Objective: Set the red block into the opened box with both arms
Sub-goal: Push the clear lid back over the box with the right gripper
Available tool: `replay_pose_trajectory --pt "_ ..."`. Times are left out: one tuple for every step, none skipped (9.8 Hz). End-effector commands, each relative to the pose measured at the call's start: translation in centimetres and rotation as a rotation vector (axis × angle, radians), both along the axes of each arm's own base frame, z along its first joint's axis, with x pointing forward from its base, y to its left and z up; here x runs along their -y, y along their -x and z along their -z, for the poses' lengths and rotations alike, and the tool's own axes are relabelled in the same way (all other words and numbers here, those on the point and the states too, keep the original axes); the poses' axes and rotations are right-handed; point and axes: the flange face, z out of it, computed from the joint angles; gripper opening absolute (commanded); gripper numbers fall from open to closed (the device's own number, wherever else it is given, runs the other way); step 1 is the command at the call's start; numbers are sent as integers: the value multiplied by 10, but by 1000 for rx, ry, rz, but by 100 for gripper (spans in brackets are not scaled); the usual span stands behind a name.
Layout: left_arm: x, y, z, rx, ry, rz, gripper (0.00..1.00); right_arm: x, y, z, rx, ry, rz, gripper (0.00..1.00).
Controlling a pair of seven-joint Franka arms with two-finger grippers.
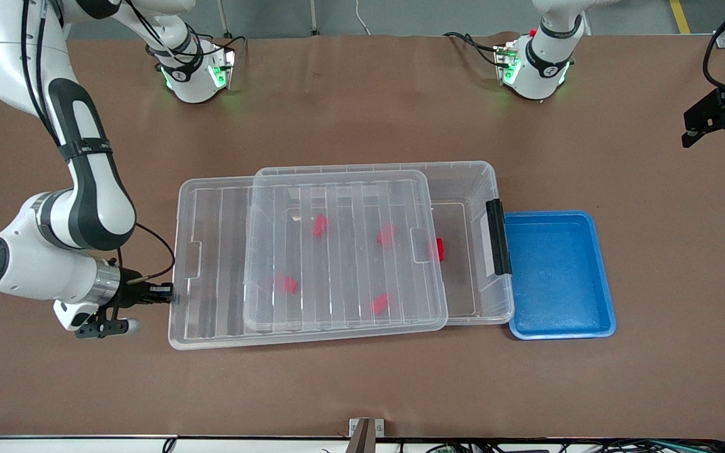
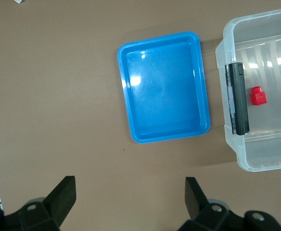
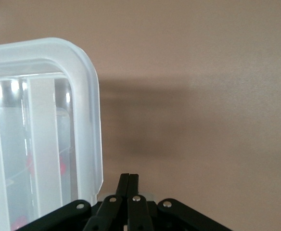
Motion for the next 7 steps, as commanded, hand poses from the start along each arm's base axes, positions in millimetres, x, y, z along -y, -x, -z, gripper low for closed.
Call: replay_pose_trajectory --pt "-3 -4 21 -40 10 4 100 -15 -3 -2 -7 -24 16 0" --pt "-3 -4 21 -43 10 3 100 -22 -2 2 -17 -25 27 0" --pt "-3 -3 20 -44 10 5 100 -32 -3 1 -21 -24 39 0" --pt "-3 -3 20 -44 10 5 100 -43 -4 2 -26 -24 48 0" --pt "-2 -2 19 -42 12 7 100 -48 -5 4 -31 -26 62 0" --pt "0 -2 19 -42 14 10 100 -60 -4 7 -39 -29 59 0" --pt "4 -1 17 -41 14 16 100 -71 -4 7 -46 -39 68 0"
